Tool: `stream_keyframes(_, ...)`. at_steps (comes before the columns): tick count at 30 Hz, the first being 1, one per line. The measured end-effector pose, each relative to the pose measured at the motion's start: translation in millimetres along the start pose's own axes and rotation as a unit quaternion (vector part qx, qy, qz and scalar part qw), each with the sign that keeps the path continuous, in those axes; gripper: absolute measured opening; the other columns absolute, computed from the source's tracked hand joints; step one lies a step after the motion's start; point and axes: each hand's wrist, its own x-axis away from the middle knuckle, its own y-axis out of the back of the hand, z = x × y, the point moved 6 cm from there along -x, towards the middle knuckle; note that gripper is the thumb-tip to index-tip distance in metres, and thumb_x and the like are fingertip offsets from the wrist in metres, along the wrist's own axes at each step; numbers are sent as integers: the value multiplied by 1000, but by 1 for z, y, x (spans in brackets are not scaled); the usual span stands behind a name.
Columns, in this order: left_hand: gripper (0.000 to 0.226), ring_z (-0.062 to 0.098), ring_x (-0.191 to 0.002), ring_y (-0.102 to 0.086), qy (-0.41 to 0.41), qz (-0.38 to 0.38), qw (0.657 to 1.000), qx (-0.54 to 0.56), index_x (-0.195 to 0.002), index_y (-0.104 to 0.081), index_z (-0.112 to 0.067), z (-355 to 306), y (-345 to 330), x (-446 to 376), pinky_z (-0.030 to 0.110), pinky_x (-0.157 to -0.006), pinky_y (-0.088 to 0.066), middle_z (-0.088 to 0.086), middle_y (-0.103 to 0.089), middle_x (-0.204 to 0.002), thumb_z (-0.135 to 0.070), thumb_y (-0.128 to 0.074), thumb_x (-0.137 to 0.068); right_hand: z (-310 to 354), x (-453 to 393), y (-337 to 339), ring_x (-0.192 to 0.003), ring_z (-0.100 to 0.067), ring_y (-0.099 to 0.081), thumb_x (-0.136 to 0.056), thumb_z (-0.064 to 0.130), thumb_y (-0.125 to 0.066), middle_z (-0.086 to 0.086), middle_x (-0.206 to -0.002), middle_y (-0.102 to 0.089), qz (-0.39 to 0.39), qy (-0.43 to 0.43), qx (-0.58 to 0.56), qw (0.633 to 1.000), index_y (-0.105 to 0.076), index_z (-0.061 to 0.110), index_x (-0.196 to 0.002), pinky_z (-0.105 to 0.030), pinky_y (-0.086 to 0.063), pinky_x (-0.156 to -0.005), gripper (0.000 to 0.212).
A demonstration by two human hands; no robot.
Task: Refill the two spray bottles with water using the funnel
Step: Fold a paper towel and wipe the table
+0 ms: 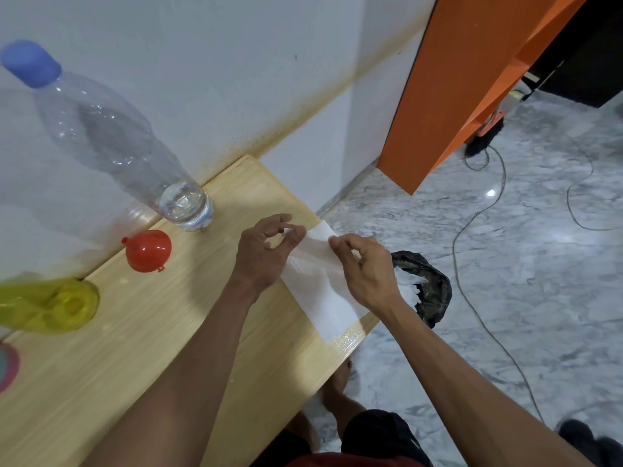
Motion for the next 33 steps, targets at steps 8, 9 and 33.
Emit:
stream_keyframes(8, 44, 5, -60, -48, -33, -29, 998, 44, -73, -64, 1, -27, 20, -1, 18, -58, -41, -3, -54, -63, -38, -70, -91, 14, -7, 8, -82, -5, -68, -92, 35, -73, 12, -85, -75, 18, -11, -54, 998, -77, 20, -90, -27, -54, -77, 16)
stream_keyframes(9, 51, 8, -62, -44, -32, -31, 998, 45, -72, -59, 5, -27, 24, -1, 22, -59, -39, -1, -48, -63, -41, -70, -90, 16, -8, 6, -80, -7, -69, -92, 34, -72, 10, -84, -75, 19, -12, -70, 997, -77, 18, -88, -27, -54, -75, 17)
stream_keyframes(33, 27, 10, -66, -57, 24, -115, 992, -35, -88, -73, -17, 51, 168, 52, 25, -65, -46, -7, -62, -69, -43, -75, -84, 58, 63, -133, -94, 9, -62, -94, 24, -71, 29, -96, -68, -20, -18, -16, 1000, -74, 27, -108, -8, -42, -81, 15)
